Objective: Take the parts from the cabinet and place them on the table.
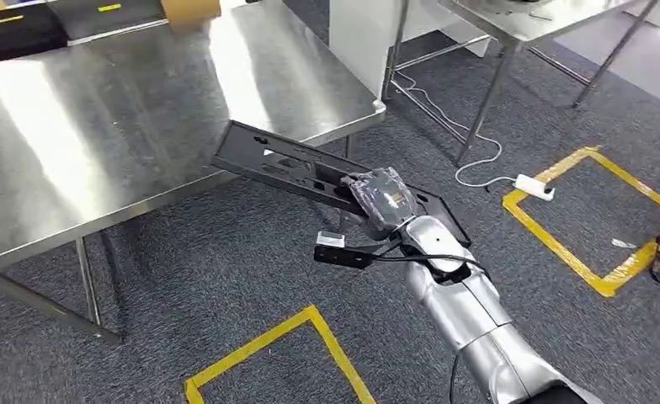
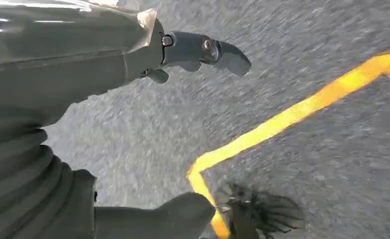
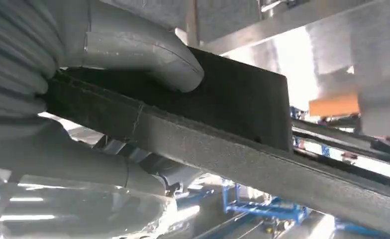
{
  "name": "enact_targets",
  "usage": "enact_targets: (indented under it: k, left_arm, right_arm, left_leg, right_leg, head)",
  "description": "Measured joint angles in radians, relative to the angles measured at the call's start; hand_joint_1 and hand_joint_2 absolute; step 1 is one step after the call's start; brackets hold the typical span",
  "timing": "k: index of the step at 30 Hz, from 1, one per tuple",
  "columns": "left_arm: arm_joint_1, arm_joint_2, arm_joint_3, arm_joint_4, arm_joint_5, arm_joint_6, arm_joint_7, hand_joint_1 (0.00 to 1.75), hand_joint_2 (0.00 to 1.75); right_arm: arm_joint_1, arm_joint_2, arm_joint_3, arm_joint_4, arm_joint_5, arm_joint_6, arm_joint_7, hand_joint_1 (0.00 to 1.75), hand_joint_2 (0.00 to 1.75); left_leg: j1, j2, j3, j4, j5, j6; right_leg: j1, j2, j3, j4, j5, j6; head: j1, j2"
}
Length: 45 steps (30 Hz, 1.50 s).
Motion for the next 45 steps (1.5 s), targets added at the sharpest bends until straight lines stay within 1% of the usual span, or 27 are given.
enact_targets:
  k: [1, 3, 4, 5, 8, 9, 11, 13, 15, 16, 18, 19, 20, 24, 26, 27, 29, 30, 32, 34, 35, 39, 40, 41, 42, 44, 45]
  left_arm:
    - [0.002, 0.002, 0.0, 0.0, -0.001, -0.007, 0.01, 0.0, 1.75]
    - [0.002, 0.004, 0.002, 0.0, -0.008, -0.015, 0.031, 0.0, 1.75]
    - [0.002, 0.005, 0.002, 0.0, -0.012, -0.017, 0.041, 0.0, 1.75]
    - [-0.001, 0.008, 0.003, 0.0, -0.014, -0.017, 0.054, 0.0, 1.75]
    - [0.004, 0.011, 0.003, 0.0, -0.028, -0.018, 0.091, 0.0, 1.75]
    - [0.005, 0.017, 0.003, 0.0, -0.034, -0.018, 0.105, 0.0, 1.75]
    - [0.004, 0.018, 0.003, 0.0, -0.037, -0.017, 0.123, 0.0, 1.75]
    - [-0.003, 0.022, 0.002, 0.0, -0.042, -0.018, 0.136, 0.0, 1.75]
    - [-0.01, 0.021, 0.003, 0.0, -0.031, -0.031, 0.134, 0.0, 1.75]
    - [-0.035, 0.016, 0.008, 0.001, -0.016, -0.036, 0.159, 0.0, 1.75]
    - [-0.152, -0.001, 0.017, 0.0, -0.003, -0.024, 0.274, 0.0, 1.75]
    - [-0.212, -0.008, 0.016, 0.0, -0.003, -0.019, 0.307, 0.0, 1.75]
    - [-0.262, -0.016, 0.014, 0.0, -0.003, -0.017, 0.326, 0.0, 1.75]
    - [-0.336, -0.038, 0.01, 0.0, -0.003, -0.017, 0.318, 0.0, 1.75]
    - [-0.335, -0.045, 0.013, 0.0, -0.002, -0.017, 0.313, 0.0, 1.75]
    - [-0.337, -0.046, 0.013, 0.0, -0.002, -0.017, 0.309, 0.0, 1.75]
    - [-0.339, -0.052, 0.013, 0.0, -0.002, -0.018, 0.308, 0.0, 1.75]
    - [-0.338, -0.053, 0.013, 0.0, -0.002, -0.019, 0.308, 0.0, 1.75]
    - [-0.337, -0.058, 0.013, 0.0, -0.003, -0.019, 0.308, 0.0, 1.75]
    - [-0.338, -0.06, 0.011, 0.0, -0.009, -0.019, 0.308, 0.0, 1.75]
    - [-0.338, -0.06, 0.011, 0.0, -0.011, -0.019, 0.308, 0.0, 1.75]
    - [-0.336, -0.058, 0.003, 0.0, -0.016, -0.032, 0.31, 0.0, 1.75]
    - [-0.336, -0.056, 0.0, -0.001, -0.017, -0.035, 0.311, 0.0, 1.75]
    - [-0.337, -0.058, -0.005, -0.001, -0.017, -0.035, 0.312, 0.0, 1.75]
    - [-0.341, -0.059, -0.01, -0.001, -0.017, -0.035, 0.312, 0.0, 1.75]
    - [-0.343, -0.063, -0.018, -0.001, -0.017, -0.031, 0.314, 0.0, 1.75]
    - [-0.342, -0.063, -0.02, -0.001, -0.017, -0.029, 0.319, 0.0, 1.75]
  right_arm:
    - [0.0, -0.003, 0.0, 0.003, 0.0, 0.0, 0.003, 1.75, 1.75]
    - [-0.002, -0.005, 0.0, 0.004, 0.0, 0.0, 0.009, 1.75, 1.75]
    - [-0.003, -0.006, 0.0, 0.005, 0.0, 0.0, 0.01, 1.75, 1.75]
    - [-0.002, -0.007, 0.0, 0.005, 0.0, 0.0, 0.011, 1.75, 1.75]
    - [0.002, -0.005, 0.003, 0.006, 0.003, 0.002, 0.011, 1.75, 1.75]
    - [0.0, -0.003, 0.003, 0.005, 0.004, 0.003, 0.014, 1.75, 1.75]
    - [-0.006, -0.002, 0.003, 0.005, 0.004, 0.007, 0.014, 1.75, 1.75]
    - [-0.005, -0.003, 0.003, 0.006, 0.005, 0.016, 0.013, 1.75, 1.75]
    - [-0.006, -0.001, 0.004, 0.006, -0.002, 0.023, -0.005, 1.75, 1.75]
    - [-0.013, 0.011, 0.006, 0.011, -0.008, 0.024, -0.025, 1.75, 1.75]
    - [-0.053, 0.058, 0.016, 0.046, -0.01, 0.021, -0.024, 1.75, 1.75]
    - [-0.071, 0.08, 0.023, 0.06, -0.011, 0.015, -0.019, 1.75, 1.75]
    - [-0.084, 0.09, 0.028, 0.071, -0.012, 0.004, -0.015, 1.75, 1.75]
    - [-0.096, 0.112, 0.046, 0.085, -0.02, -0.006, -0.008, 1.75, 1.75]
    - [-0.097, 0.109, 0.048, 0.088, -0.023, -0.006, -0.006, 1.75, 1.75]
    - [-0.096, 0.104, 0.049, 0.09, -0.025, -0.007, -0.006, 1.75, 1.75]
    - [-0.088, 0.096, 0.053, 0.097, -0.024, -0.007, -0.006, 1.75, 1.75]
    - [-0.084, 0.093, 0.055, 0.1, -0.025, -0.007, -0.006, 1.75, 1.75]
    - [-0.082, 0.091, 0.057, 0.1, -0.025, -0.007, -0.005, 1.75, 1.75]
    - [-0.085, 0.09, 0.06, 0.1, -0.026, -0.007, 0.0, 1.75, 1.75]
    - [-0.084, 0.087, 0.061, 0.1, -0.027, -0.006, 0.002, 1.75, 1.75]
    - [-0.077, 0.09, 0.074, 0.092, -0.003, -0.003, 0.021, 1.75, 1.75]
    - [-0.076, 0.093, 0.076, 0.088, 0.002, -0.002, 0.024, 1.75, 1.75]
    - [-0.073, 0.096, 0.081, 0.083, 0.005, -0.002, 0.033, 1.75, 1.75]
    - [-0.069, 0.096, 0.082, 0.08, 0.008, -0.002, 0.039, 1.75, 1.75]
    - [-0.055, 0.092, 0.084, 0.08, 0.009, -0.006, 0.045, 1.75, 1.75]
    - [-0.047, 0.089, 0.085, 0.08, 0.009, -0.007, 0.045, 1.75, 1.75]
  left_leg:
    - [0.0, -0.014, 0.0, 0.001, 0.0, 0.0]
    - [0.0, -0.04, 0.002, 0.002, 0.0, -0.002]
    - [0.0, -0.05, 0.0, 0.004, -0.001, -0.007]
    - [-0.008, -0.059, -0.005, 0.015, -0.004, -0.014]
    - [0.002, -0.079, -0.012, 0.004, 0.003, -0.031]
    - [0.003, -0.085, -0.015, 0.007, 0.001, -0.037]
    - [-0.001, 0.003, -0.047, 0.078, -0.047, -0.046]
    - [0.003, 0.031, -0.122, 0.23, -0.115, -0.052]
    - [0.004, 0.036, -0.172, 0.316, -0.13, -0.055]
    - [0.004, 0.038, -0.164, 0.29, -0.102, -0.055]
    - [0.003, 0.058, -0.089, 0.125, -0.005, -0.045]
    - [-0.002, 0.092, -0.045, 0.044, 0.029, -0.035]
    - [-0.018, 0.125, -0.031, 0.013, 0.014, -0.028]
    - [-0.018, 0.078, -0.029, 0.003, 0.019, -0.014]
    - [-0.005, 0.068, -0.017, -0.006, 0.028, 0.001]
    - [-0.005, 0.062, -0.018, -0.007, 0.028, 0.002]
    - [-0.005, 0.035, -0.019, -0.006, 0.028, 0.003]
    - [-0.005, 0.02, -0.019, -0.006, 0.028, 0.003]
    - [-0.003, -0.008, -0.019, -0.004, 0.027, 0.002]
    - [0.0, -0.034, -0.019, 0.003, 0.024, -0.005]
    - [-0.005, -0.045, -0.024, 0.01, 0.02, -0.012]
    - [0.002, -0.067, -0.034, 0.004, 0.027, -0.037]
    - [0.005, -0.049, -0.038, 0.011, 0.02, -0.04]
    - [-0.002, -0.002, -0.051, 0.041, -0.003, -0.046]
    - [0.0, 0.022, -0.08, 0.101, -0.038, -0.051]
    - [0.004, 0.036, -0.163, 0.268, -0.109, -0.058]
    - [0.005, 0.037, -0.19, 0.32, -0.121, -0.06]
  right_leg:
    - [0.0, 0.003, 0.018, -0.044, 0.024, 0.009]
    - [-0.004, 0.015, 0.101, -0.224, 0.102, 0.027]
    - [-0.012, 0.057, 0.134, -0.302, 0.129, 0.032]
    - [-0.01, 0.063, 0.143, -0.32, 0.133, 0.021]
    - [-0.003, 0.037, 0.143, -0.317, 0.135, 0.003]
    - [-0.014, 0.028, 0.145, -0.326, 0.141, -0.006]
    - [-0.013, 0.013, 0.152, -0.329, 0.141, -0.023]
    - [-0.006, -0.009, 0.157, -0.328, 0.135, -0.032]
    - [-0.003, -0.03, 0.159, -0.328, 0.132, -0.034]
    - [-0.002, -0.039, 0.159, -0.328, 0.132, -0.035]
    - [0.003, -0.064, 0.159, -0.328, 0.131, -0.035]
    - [0.006, -0.078, 0.161, -0.328, 0.13, -0.034]
    - [0.017, -0.09, 0.159, -0.327, 0.127, -0.029]
    - [0.026, -0.122, 0.174, -0.331, 0.12, -0.014]
    - [0.018, -0.035, 0.143, -0.273, 0.087, -0.012]
    - [0.013, -0.013, 0.108, -0.202, 0.059, -0.016]
    - [0.009, -0.001, 0.022, -0.038, 0.007, -0.016]
    - [0.007, 0.0, -0.002, -0.002, 0.004, -0.009]
    - [0.003, 0.002, 0.02, -0.078, 0.051, 0.011]
    - [-0.01, 0.028, 0.103, -0.274, 0.14, 0.034]
    - [-0.015, 0.059, 0.117, -0.315, 0.15, 0.031]
    - [-0.005, 0.026, 0.124, -0.319, 0.161, -0.001]
    - [-0.018, 0.019, 0.125, -0.324, 0.167, -0.009]
    - [-0.017, 0.016, 0.125, -0.325, 0.165, -0.015]
    - [-0.015, 0.008, 0.125, -0.325, 0.164, -0.023]
    - [-0.011, -0.012, 0.125, -0.325, 0.162, -0.026]
    - [-0.009, -0.022, 0.125, -0.325, 0.161, -0.027]
  head:
    - [0.0, 0.0]
    - [0.0, 0.0]
    - [0.0, 0.0]
    - [0.0, 0.0]
    - [-0.002, 0.0]
    - [-0.003, 0.0]
    - [-0.017, 0.0]
    - [-0.016, 0.0]
    - [-0.017, 0.0]
    - [-0.016, 0.0]
    - [-0.017, 0.0]
    - [-0.017, 0.0]
    - [-0.017, 0.0]
    - [-0.013, 0.0]
    - [-0.012, 0.0]
    - [-0.009, 0.0]
    - [-0.008, 0.0]
    - [-0.008, 0.0]
    - [-0.006, 0.0]
    - [-0.005, 0.0]
    - [-0.005, 0.0]
    - [-0.006, 0.0]
    - [-0.006, 0.0]
    - [-0.012, 0.0]
    - [-0.02, 0.0]
    - [-0.02, 0.0]
    - [-0.021, 0.0]
